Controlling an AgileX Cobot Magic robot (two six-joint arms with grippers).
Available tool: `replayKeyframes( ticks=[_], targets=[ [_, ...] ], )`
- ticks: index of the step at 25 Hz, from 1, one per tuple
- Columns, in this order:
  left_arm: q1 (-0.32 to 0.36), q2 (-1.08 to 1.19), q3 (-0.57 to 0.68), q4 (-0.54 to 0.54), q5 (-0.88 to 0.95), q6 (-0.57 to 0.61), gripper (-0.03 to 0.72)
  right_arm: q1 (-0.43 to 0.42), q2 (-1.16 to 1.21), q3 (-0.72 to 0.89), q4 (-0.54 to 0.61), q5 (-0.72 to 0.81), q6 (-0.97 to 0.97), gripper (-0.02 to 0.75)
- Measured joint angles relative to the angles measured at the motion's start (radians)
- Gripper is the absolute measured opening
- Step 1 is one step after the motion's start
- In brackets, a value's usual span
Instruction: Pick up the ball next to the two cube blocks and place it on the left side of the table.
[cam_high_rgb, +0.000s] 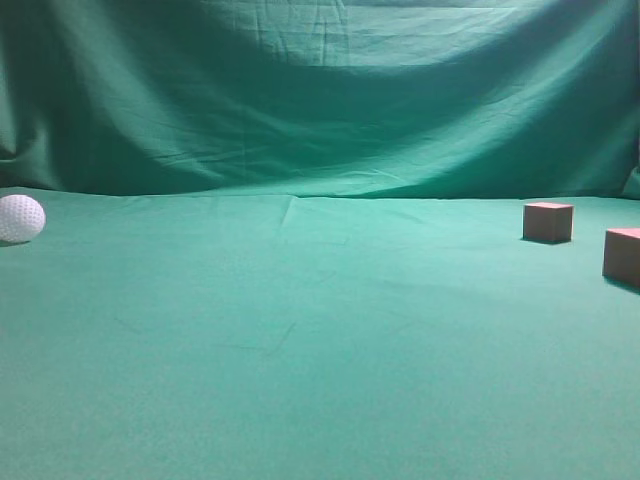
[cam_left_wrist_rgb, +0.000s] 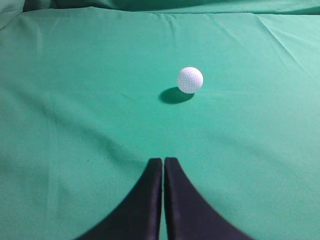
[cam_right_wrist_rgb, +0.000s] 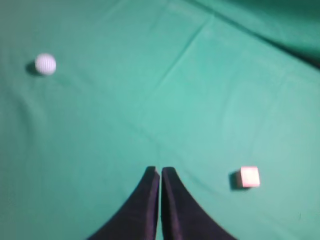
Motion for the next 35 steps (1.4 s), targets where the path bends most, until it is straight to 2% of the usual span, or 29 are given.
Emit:
replayKeyframes(
  ticks=[8, 10, 11, 16, 20, 23, 25, 27, 31, 35],
  targets=[
    [0.000, 0.000, 0.000, 0.000, 0.000, 0.000, 0.000, 0.000, -0.364, 0.551, 0.028, -0.277, 0.069, 0.000],
    [0.000, 0.000, 0.000, 0.000, 0.000, 0.000, 0.000, 0.000, -0.404, 0.596, 0.022, -0.294, 0.082, 0.000],
    [0.000, 0.000, 0.000, 0.000, 0.000, 0.000, 0.000, 0.000, -0.466, 0.697, 0.022, -0.331, 0.094, 0.000],
    [0.000, 0.000, 0.000, 0.000, 0.000, 0.000, 0.000, 0.000, -0.599, 0.933, 0.022, -0.508, 0.104, 0.000],
    [0.000, 0.000, 0.000, 0.000, 0.000, 0.000, 0.000, 0.000, -0.734, 1.102, -0.025, -0.627, 0.114, 0.000],
    [0.000, 0.000, 0.000, 0.000, 0.000, 0.000, 0.000, -0.008, -0.850, 1.221, -0.106, -0.731, 0.155, 0.000],
    [0.000, 0.000, 0.000, 0.000, 0.000, 0.000, 0.000, -0.049, -0.917, 1.301, -0.130, -0.796, 0.172, 0.000],
    [0.000, 0.000, 0.000, 0.000, 0.000, 0.000, 0.000, -0.125, -0.985, 1.370, -0.139, -0.840, 0.192, 0.000],
    [0.000, 0.000, 0.000, 0.000, 0.000, 0.000, 0.000, -0.295, -1.095, 1.493, -0.134, -0.870, 0.212, 0.000],
    [0.000, 0.000, 0.000, 0.000, 0.000, 0.000, 0.000, -0.403, -1.238, 1.594, -0.134, -0.879, 0.217, 0.000]
  ],
)
